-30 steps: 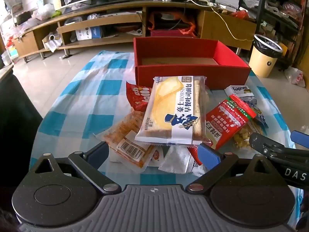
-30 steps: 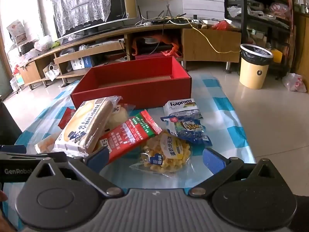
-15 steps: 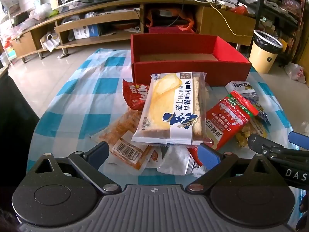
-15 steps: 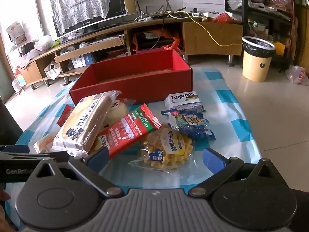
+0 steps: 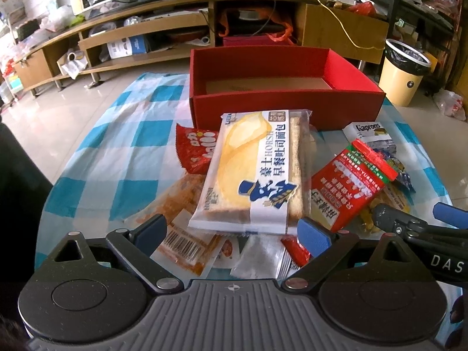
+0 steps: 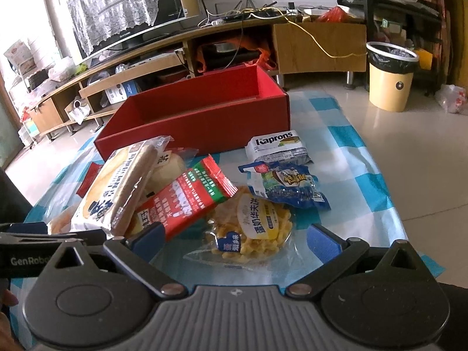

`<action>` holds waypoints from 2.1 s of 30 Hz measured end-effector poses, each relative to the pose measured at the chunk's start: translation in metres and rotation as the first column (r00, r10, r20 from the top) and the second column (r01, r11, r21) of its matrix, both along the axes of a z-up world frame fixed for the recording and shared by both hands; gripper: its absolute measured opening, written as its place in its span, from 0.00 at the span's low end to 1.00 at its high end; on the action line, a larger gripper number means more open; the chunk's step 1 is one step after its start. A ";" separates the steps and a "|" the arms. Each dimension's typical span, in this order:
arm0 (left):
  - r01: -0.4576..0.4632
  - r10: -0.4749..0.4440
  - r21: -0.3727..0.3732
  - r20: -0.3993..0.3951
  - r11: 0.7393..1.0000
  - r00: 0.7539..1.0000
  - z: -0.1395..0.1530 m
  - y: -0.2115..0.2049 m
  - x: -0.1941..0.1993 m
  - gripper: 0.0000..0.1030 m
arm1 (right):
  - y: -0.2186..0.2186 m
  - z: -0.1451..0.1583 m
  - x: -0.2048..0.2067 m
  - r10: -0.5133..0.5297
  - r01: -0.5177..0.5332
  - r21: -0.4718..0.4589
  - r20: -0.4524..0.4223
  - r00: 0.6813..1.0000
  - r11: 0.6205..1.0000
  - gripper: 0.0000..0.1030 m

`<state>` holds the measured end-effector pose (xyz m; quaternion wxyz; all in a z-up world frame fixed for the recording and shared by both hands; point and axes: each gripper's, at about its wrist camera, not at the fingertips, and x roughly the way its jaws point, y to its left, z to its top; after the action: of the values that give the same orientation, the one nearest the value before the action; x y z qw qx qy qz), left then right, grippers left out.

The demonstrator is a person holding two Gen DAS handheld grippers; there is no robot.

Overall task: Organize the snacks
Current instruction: 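Move both tools toward the snack pile in front of the red box, then grasp the HORSH toast bag with left tool while right tool grasps the red sausage packet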

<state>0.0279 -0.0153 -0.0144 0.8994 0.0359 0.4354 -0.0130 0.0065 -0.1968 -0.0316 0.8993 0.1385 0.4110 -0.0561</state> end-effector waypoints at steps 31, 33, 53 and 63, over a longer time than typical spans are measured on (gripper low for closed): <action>0.037 -0.048 -0.109 -0.101 0.993 0.994 -0.003 0.022 0.044 0.77 | -0.010 -0.004 0.008 0.084 -0.074 0.165 -0.052 0.995 0.984 0.86; 0.023 -0.034 -0.118 -0.099 0.993 0.995 0.002 0.032 0.037 0.77 | -0.003 -0.004 0.010 0.113 -0.096 0.210 -0.072 0.991 0.973 0.79; -0.011 -0.008 -0.226 -0.083 0.974 0.996 0.012 0.078 0.015 0.77 | 0.036 -0.018 0.093 -0.023 0.151 0.406 -0.304 0.952 0.901 0.60; -0.008 -0.007 -0.169 -0.089 0.986 0.996 0.000 0.078 0.015 0.78 | 0.056 -0.033 0.115 -0.017 0.126 0.311 -0.330 0.944 0.942 0.56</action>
<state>0.0427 0.0631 -0.0149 0.8788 -0.0413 0.4727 -0.0511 0.1217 -0.1407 -0.0647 0.7814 0.2902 0.5508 -0.0421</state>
